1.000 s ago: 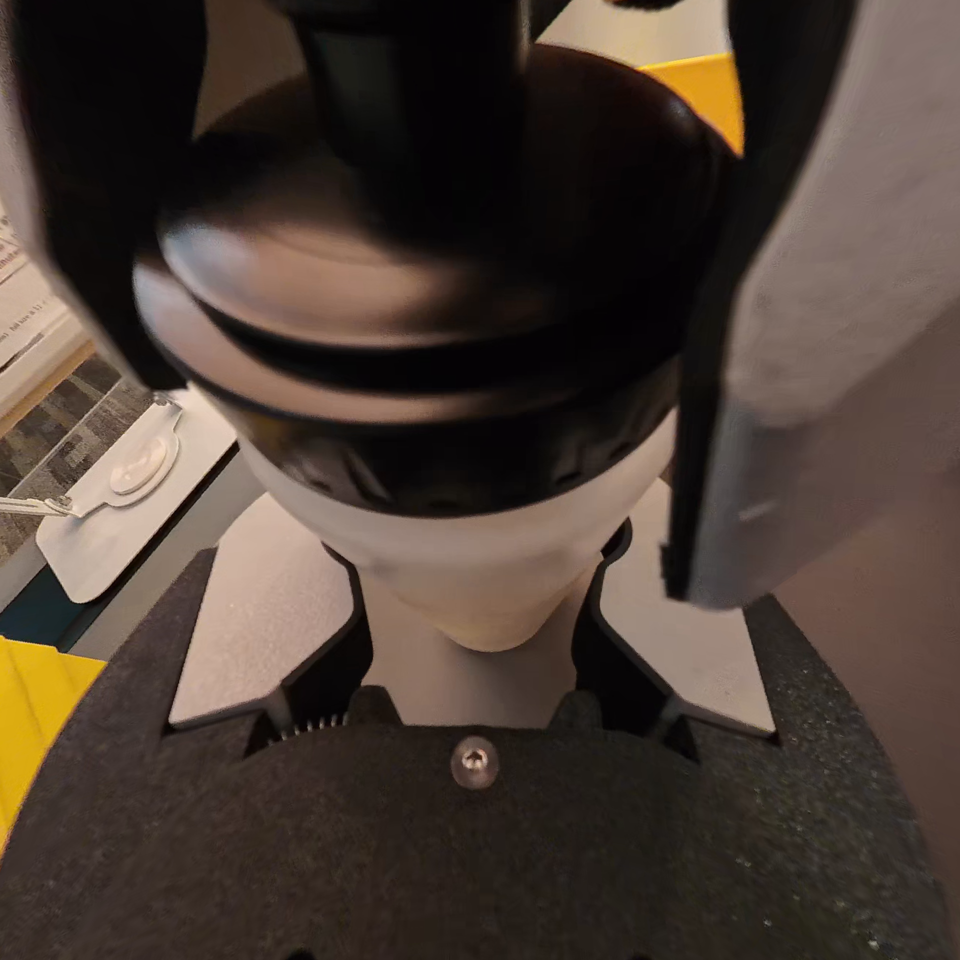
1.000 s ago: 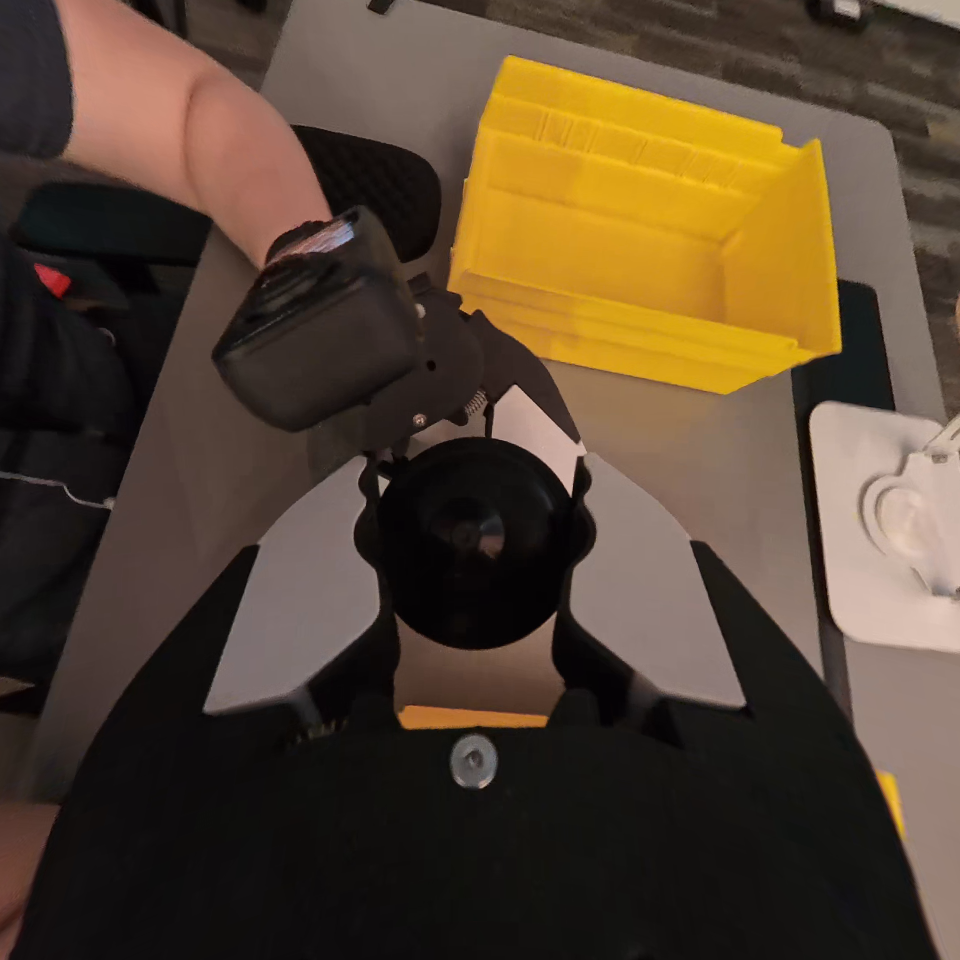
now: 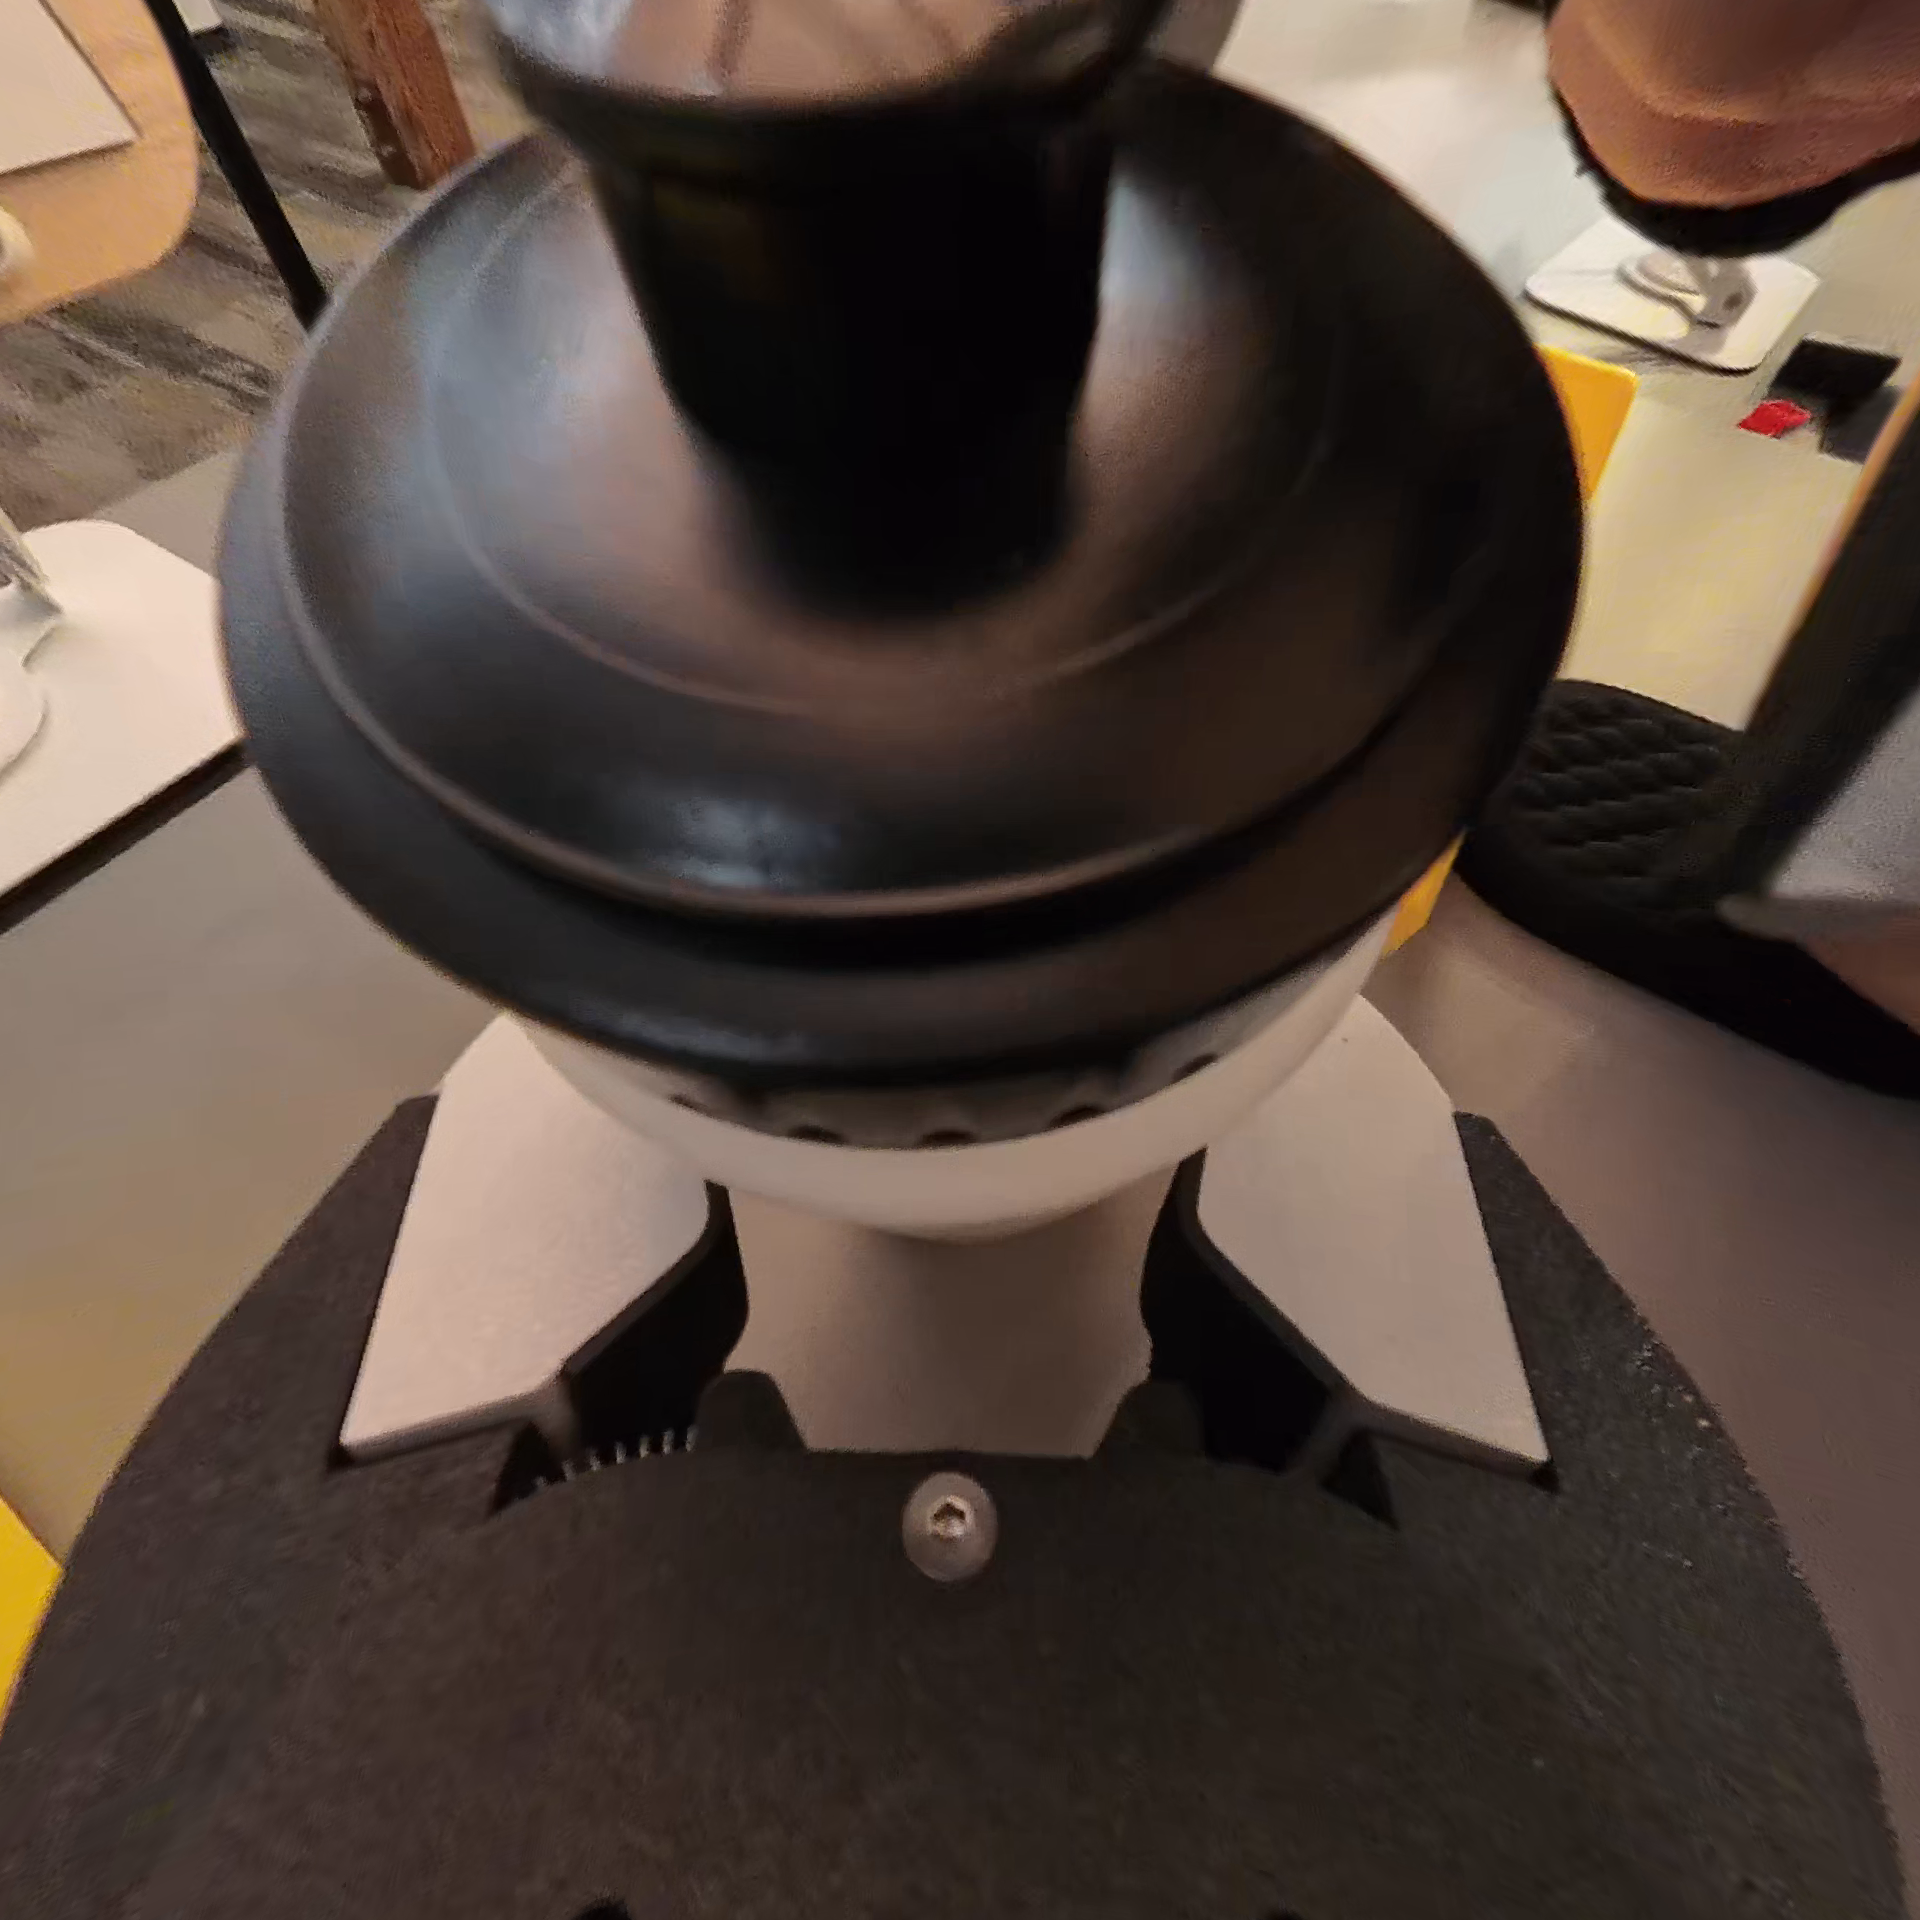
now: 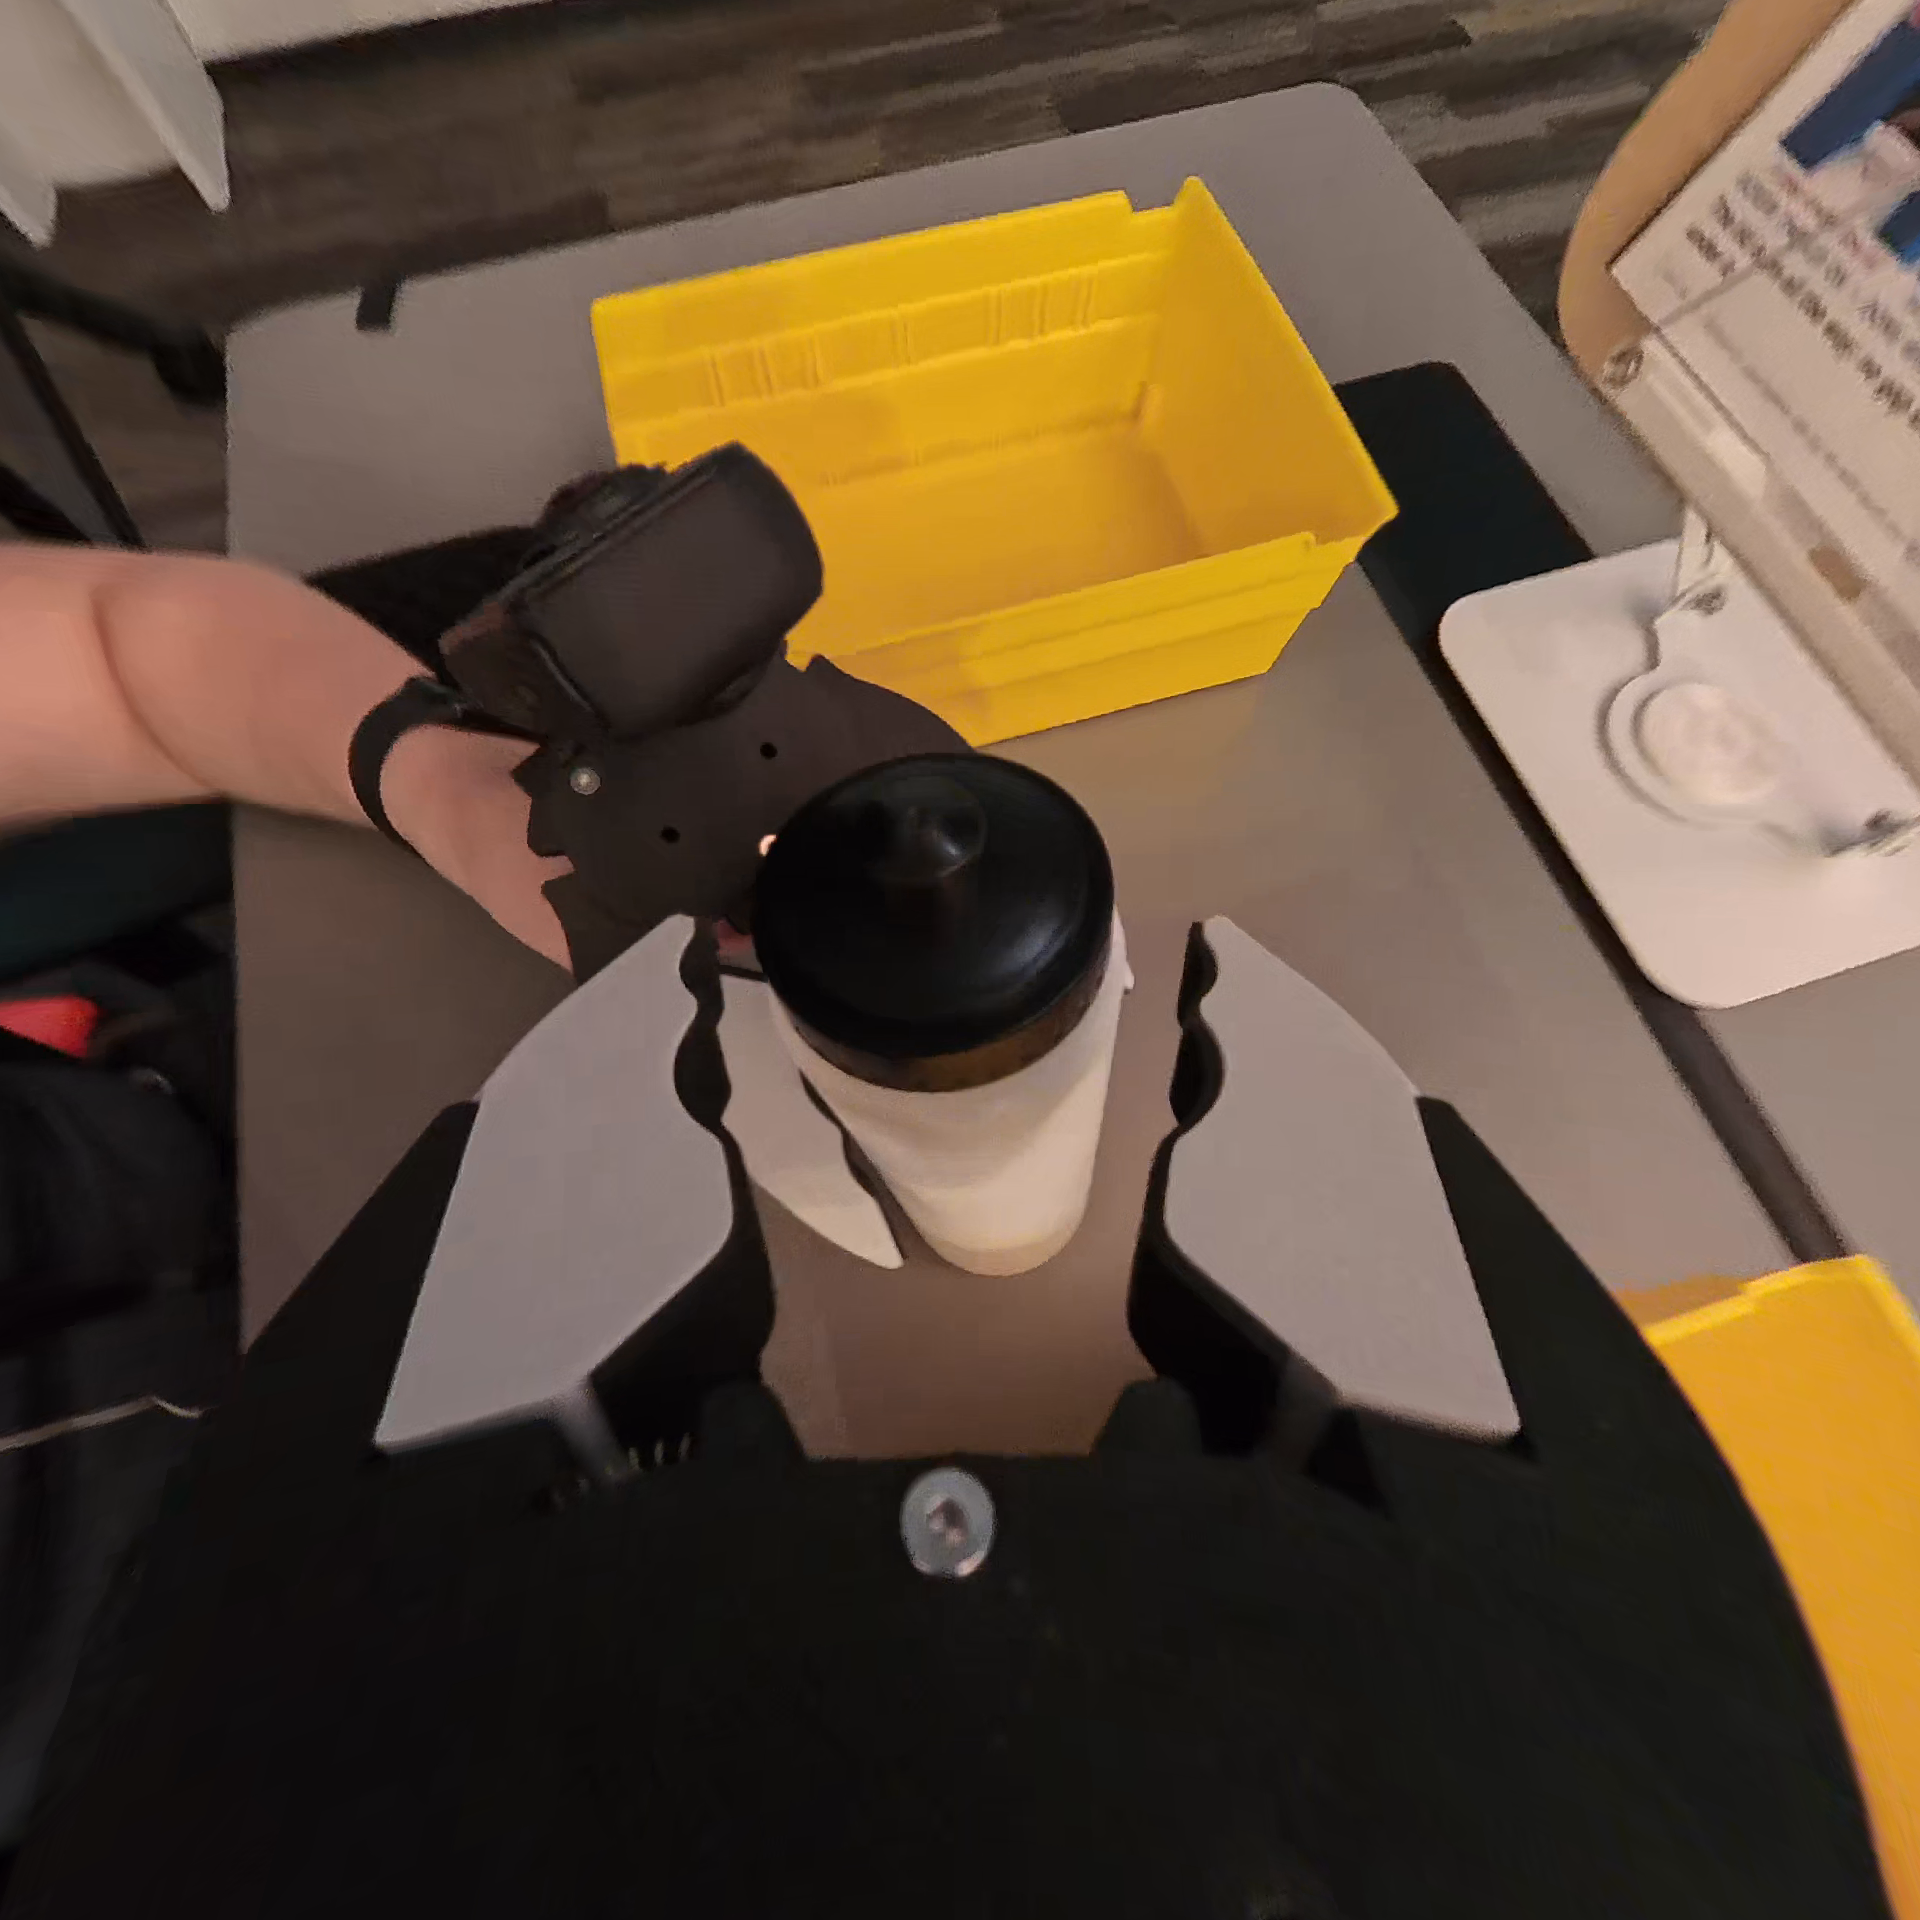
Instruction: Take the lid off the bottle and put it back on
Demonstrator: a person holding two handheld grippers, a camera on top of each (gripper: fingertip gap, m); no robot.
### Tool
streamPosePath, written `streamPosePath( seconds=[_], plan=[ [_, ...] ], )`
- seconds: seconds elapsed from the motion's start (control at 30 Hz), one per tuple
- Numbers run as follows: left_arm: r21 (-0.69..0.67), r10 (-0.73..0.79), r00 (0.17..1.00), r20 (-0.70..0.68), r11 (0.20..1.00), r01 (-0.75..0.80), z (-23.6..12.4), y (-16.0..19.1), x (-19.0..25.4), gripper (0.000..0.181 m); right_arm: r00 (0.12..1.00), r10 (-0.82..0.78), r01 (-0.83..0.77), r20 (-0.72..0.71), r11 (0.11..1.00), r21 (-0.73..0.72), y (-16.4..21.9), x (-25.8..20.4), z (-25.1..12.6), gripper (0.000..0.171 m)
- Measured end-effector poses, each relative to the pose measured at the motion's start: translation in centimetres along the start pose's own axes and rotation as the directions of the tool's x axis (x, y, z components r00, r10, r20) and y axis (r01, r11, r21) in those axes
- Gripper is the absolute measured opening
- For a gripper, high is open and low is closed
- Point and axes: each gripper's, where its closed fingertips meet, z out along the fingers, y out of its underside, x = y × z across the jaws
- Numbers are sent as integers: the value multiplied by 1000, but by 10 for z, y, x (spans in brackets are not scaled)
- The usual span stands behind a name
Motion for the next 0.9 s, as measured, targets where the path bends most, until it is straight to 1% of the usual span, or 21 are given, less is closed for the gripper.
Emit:
streamPosePath(
  seconds=[0.07,0.13,0.2,0.27,0.4,0.47,0.53,0.6,0.7,0.73,0.77,0.83,0.9],
  plan=[
    [-8,-6,1000,8,1000,6,-1,0,-3,97,999,40,-40,-10,999,11,-1,4,4,85],
    [-15,6,1000,20,1000,-6,-1,1,-4,97,999,38,-38,-17,999,-10,2,5,9,82],
    [-21,20,999,25,1000,-19,-1,1,-4,96,1000,-17,17,6,999,-43,5,-1,13,72],
    [-31,60,998,32,998,-59,-1,2,-4,96,998,-64,64,10,996,-57,7,-3,11,72],
    [-8,157,988,9,988,-157,2,0,8,97,974,-168,176,150,983,-45,17,-10,-1,72],
    [18,218,976,-15,976,-218,3,-2,15,97,932,-267,268,246,963,31,21,-17,-8,72],
    [45,211,977,-40,977,-209,4,-3,19,97,906,-287,272,311,958,91,23,-19,-12,72],
    [80,163,984,-73,984,-157,5,-4,19,97,909,-242,219,340,970,103,22,-15,-11,72],
    [120,88,994,-71,990,-79,5,-7,12,97,933,-167,143,320,985,98,19,-5,-5,71],
    [121,67,996,-65,991,-59,4,-7,9,97,946,-142,121,291,989,89,16,-2,-4,71],
    [123,48,997,-53,992,-42,4,-7,5,96,964,-121,105,235,991,77,13,4,-2,77],
    [132,36,998,-45,991,-30,3,-8,2,96,982,-119,111,150,992,59,8,7,0,80],
    [127,47,998,-47,991,-41,3,-7,3,96,983,-134,128,122,990,54,4,0,2,79]
  ],
)
